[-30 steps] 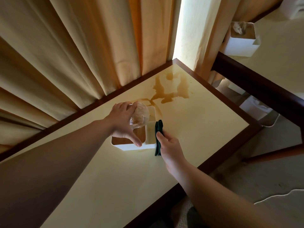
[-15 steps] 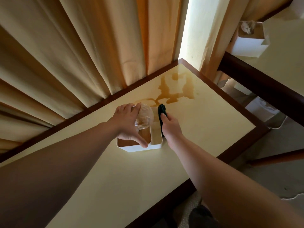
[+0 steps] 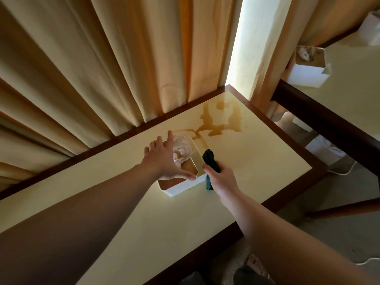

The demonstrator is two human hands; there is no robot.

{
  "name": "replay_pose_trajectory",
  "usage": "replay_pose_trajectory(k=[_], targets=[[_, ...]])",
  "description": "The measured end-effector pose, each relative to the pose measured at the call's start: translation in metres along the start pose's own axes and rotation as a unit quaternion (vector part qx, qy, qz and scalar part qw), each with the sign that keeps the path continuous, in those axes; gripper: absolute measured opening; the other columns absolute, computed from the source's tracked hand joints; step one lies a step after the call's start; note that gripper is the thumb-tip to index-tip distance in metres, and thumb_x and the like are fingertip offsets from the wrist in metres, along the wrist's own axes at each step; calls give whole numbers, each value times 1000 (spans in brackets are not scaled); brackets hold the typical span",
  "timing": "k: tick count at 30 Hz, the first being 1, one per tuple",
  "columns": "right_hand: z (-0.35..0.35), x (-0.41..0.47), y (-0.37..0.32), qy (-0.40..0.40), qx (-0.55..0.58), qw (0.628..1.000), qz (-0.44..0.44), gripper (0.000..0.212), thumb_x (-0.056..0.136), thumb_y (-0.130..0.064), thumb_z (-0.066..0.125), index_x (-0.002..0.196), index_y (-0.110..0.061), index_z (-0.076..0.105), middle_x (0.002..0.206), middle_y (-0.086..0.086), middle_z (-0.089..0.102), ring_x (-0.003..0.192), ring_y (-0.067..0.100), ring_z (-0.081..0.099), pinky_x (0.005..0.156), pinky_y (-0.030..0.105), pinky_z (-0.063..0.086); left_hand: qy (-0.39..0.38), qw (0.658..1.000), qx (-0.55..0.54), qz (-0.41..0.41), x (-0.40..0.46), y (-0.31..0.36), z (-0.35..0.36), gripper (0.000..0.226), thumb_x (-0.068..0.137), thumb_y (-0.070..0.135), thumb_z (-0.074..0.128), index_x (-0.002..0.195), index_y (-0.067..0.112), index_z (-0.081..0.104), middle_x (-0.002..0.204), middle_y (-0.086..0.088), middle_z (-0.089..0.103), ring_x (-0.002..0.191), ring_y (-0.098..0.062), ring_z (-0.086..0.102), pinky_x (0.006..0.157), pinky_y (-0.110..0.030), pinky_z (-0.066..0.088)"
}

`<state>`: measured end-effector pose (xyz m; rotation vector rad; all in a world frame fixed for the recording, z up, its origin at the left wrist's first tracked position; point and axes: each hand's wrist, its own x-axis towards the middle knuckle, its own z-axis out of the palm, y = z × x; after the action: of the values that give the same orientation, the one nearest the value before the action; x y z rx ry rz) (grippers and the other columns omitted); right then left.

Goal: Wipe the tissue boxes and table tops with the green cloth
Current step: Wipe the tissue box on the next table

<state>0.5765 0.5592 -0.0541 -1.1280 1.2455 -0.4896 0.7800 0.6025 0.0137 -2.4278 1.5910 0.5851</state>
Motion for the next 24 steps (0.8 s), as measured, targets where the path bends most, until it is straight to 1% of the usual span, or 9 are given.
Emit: replay_pose_trajectory(k=[4, 7, 9, 11, 14, 17, 19, 21, 24], targets=[[-4, 2, -6, -1, -8, 1000, -8, 20, 96, -29, 65, 99, -10, 71, 77, 6, 58, 68, 20, 53, 62, 35, 41, -1, 994, 20, 106, -6, -9, -11, 163, 41, 101, 66, 153, 38, -35, 169, -8, -22, 157, -37, -14, 122, -63, -3], [-9, 4, -7, -3, -9, 1000, -5, 20, 98, -30, 64, 97, -12, 72, 81, 7, 62, 73, 22, 55, 66, 36, 41, -44, 967, 121, 222, -9, -12, -28, 154, 43, 91, 77, 153, 54, -23, 163, 6, -36, 150, -27, -34, 118, -57, -17], [-11, 3, -6, -2, -9, 1000, -1, 16, 99, -30, 64, 93, -19, 73, 85, 8, 65, 76, 22, 57, 68, 35, 42, -63, 929, 229, 285, -6, -8, -34, 151, 41, 89, 80, 157, 54, -10, 164, 7, -34, 149, -26, -37, 117, -59, -19], [-13, 2, -7, -2, -5, 1000, 6, 13, 100, -30, 64, 92, -25, 73, 90, 9, 68, 79, 22, 60, 68, 34, 44, -67, 893, 306, 323, 0, 0, -37, 150, 42, 83, 85, 161, 47, 1, 170, 3, -22, 153, -28, -30, 118, -62, -17], [-14, 1, -6, -1, 3, 1000, 11, 11, 101, -31, 64, 94, -27, 72, 96, 10, 72, 83, 23, 62, 68, 33, 46, -73, 870, 339, 351, 5, 9, -42, 146, 49, 77, 88, 163, 36, 8, 173, 3, -2, 157, -24, -17, 122, -64, -11], [-16, 3, -5, 11, 11, 1000, 11, 12, 100, -33, 66, 94, -26, 73, 103, 15, 74, 86, 26, 66, 71, 35, 49, -74, 878, 317, 352, 7, 9, -43, 143, 49, 77, 87, 162, 38, 9, 172, 3, 11, 159, -21, -6, 121, -62, -13], [-18, 4, -5, 16, 17, 1000, 12, 13, 99, -34, 66, 94, -26, 73, 103, 15, 75, 92, 31, 68, 73, 36, 50, -82, 874, 327, 349, 8, 5, -42, 153, 43, 79, 88, 162, 42, -2, 173, 0, 2, 158, -25, -11, 119, -63, -16], [-21, 5, -6, 21, 17, 1000, 16, 15, 99, -35, 66, 94, -24, 73, 99, 14, 74, 89, 30, 67, 74, 36, 49, -91, 862, 360, 344, 9, 3, -43, 161, 42, 72, 93, 160, 43, -14, 173, -1, -9, 157, -27, -17, 118, -64, -15], [-22, 5, -7, 24, 22, 999, 19, 16, 99, -35, 66, 93, -22, 73, 104, 21, 72, 83, 24, 63, 73, 36, 47, -85, 856, 376, 345, 13, 4, -47, 151, 52, 52, 97, 160, 43, -8, 173, -2, -6, 158, -26, -14, 122, -67, -6]])
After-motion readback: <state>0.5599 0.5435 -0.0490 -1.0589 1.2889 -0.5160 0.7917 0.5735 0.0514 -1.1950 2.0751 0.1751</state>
